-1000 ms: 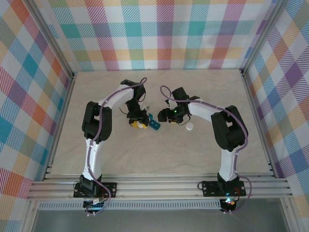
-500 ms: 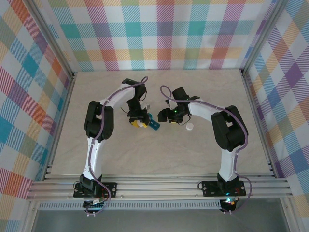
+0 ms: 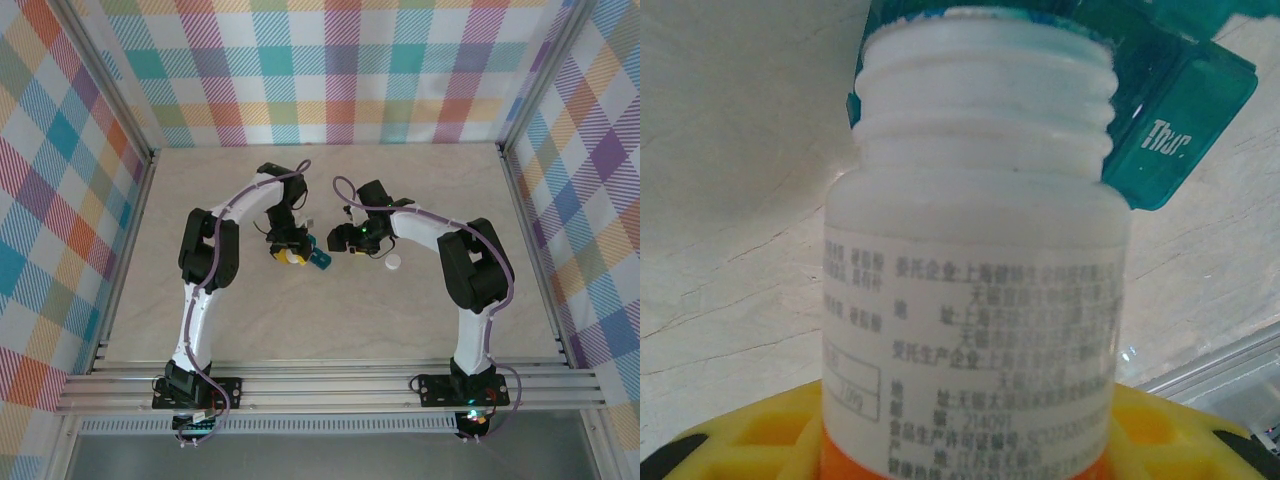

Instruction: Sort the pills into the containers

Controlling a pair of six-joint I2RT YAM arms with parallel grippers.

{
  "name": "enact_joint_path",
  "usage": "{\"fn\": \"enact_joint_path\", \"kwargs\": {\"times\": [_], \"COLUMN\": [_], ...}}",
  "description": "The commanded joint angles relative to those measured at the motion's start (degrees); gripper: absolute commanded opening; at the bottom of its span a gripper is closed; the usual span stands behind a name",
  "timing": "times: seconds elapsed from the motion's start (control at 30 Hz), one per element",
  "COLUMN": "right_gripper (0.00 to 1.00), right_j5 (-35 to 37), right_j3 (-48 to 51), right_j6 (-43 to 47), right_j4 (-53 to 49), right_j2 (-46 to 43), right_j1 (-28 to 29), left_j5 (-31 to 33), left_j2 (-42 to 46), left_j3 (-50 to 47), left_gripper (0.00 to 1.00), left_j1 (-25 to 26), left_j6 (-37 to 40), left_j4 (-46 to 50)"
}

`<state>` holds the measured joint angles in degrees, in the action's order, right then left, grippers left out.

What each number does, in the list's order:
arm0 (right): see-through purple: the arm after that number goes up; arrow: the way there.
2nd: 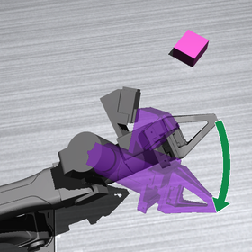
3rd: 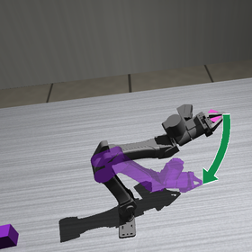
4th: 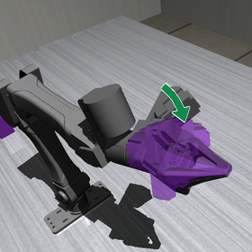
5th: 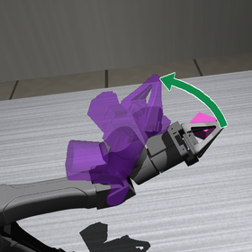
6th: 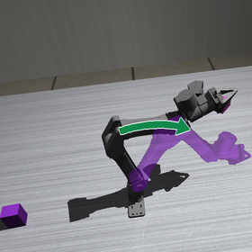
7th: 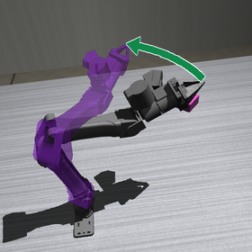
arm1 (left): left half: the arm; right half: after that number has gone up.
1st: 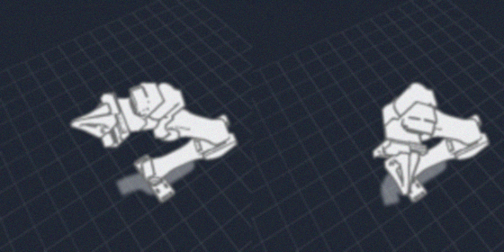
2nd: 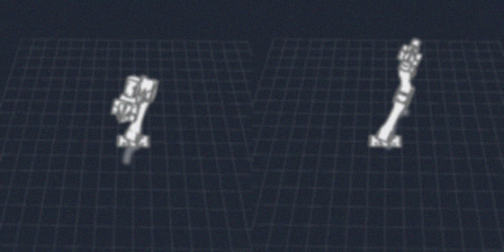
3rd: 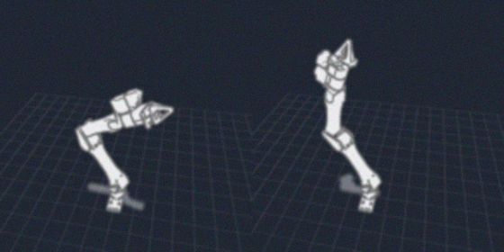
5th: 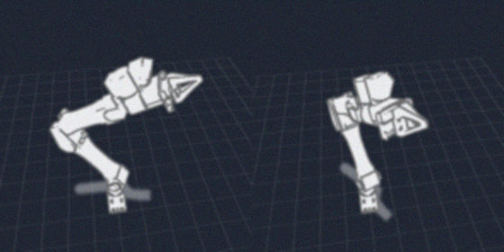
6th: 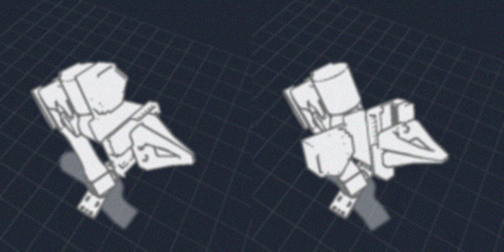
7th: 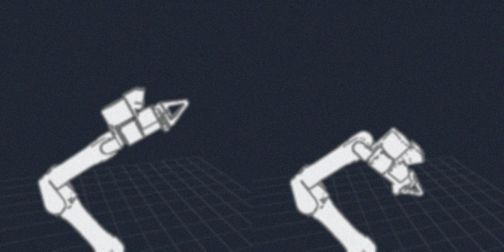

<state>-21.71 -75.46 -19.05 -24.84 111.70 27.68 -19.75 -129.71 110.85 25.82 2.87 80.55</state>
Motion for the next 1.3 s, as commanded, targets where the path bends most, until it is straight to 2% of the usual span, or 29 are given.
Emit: {"fn": "enact_joint_path", "kwargs": {"times": [0.0,0.2,1.27], "right_gripper": [0.74,0.74,0.74], "right_j5": [-1.03,-0.96,-1.46], "right_j3": [-0.21,-0.21,-0.18], "right_j6": [-0.42,-0.44,-0.65], "right_j4": [0.98,0.93,1.29], "right_j2": [0.00,-0.05,-0.12], "right_j1": [-0.52,-0.52,-0.68], "left_j5": [1.42,3.38,2.50], "left_j2": [-0.71,-0.30,3.42], "left_j3": [1.47,2.59,-4.39], "left_gripper": [0.00,0.00,0.00], "left_j1": [0.52,0.54,2.46], "left_j6": [0.91,0.82,-0.21], "left_j4": [2.81,3.72,2.15]}}
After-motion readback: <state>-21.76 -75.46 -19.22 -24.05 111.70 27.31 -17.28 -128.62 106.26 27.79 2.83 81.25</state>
